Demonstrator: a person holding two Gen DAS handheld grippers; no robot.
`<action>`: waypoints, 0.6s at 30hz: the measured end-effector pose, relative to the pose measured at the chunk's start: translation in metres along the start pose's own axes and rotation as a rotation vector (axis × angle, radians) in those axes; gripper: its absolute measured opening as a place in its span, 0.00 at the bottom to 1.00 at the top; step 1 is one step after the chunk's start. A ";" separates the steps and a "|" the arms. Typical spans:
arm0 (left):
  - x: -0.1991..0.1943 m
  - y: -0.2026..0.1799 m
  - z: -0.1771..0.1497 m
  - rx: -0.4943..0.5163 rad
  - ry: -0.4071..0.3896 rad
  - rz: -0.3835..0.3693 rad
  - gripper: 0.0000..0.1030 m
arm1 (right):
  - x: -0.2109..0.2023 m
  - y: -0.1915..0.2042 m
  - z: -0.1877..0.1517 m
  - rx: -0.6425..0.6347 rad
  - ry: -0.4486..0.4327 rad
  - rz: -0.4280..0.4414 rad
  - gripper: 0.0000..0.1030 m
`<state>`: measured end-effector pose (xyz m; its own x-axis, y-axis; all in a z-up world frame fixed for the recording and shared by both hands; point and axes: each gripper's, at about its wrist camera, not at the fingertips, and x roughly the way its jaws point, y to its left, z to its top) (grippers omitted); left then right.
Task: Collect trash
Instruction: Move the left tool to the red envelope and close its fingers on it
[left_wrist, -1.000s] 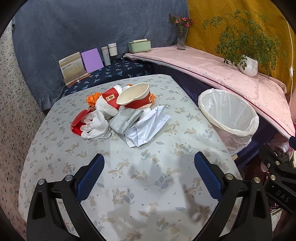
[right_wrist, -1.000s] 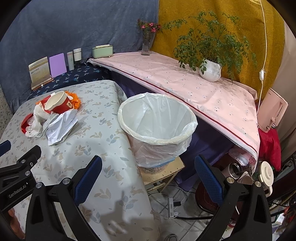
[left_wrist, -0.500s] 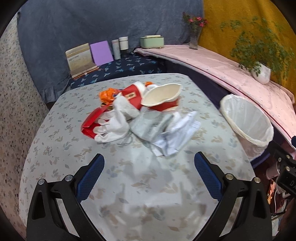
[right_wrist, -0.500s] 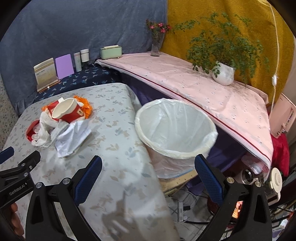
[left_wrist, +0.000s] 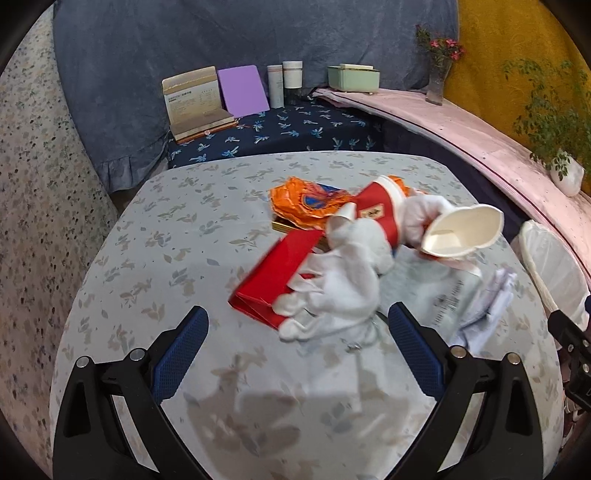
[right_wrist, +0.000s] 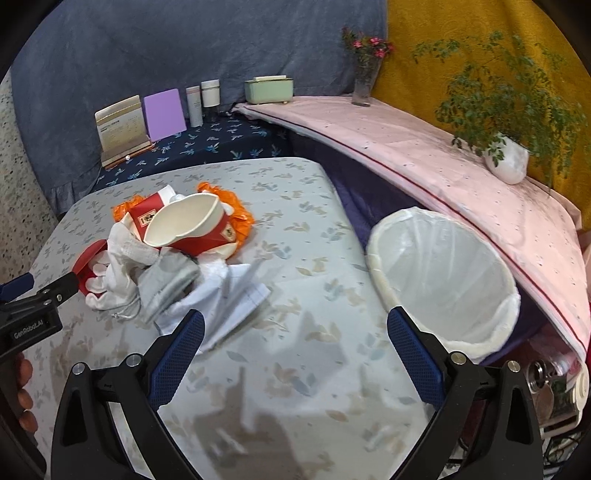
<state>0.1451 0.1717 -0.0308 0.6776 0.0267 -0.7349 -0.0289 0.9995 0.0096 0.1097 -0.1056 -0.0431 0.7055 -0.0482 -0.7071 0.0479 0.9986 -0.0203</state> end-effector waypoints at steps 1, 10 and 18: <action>0.005 0.004 0.002 -0.009 0.006 -0.003 0.91 | 0.005 0.003 0.001 0.004 0.006 0.003 0.88; 0.057 0.028 0.012 -0.014 0.073 -0.045 0.88 | 0.048 0.018 0.010 0.082 0.084 0.042 0.78; 0.072 0.032 0.013 -0.018 0.123 -0.132 0.43 | 0.063 0.029 0.009 0.092 0.117 0.088 0.60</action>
<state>0.2023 0.2059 -0.0751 0.5816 -0.1079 -0.8063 0.0401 0.9938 -0.1040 0.1619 -0.0795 -0.0825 0.6231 0.0472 -0.7807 0.0581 0.9926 0.1065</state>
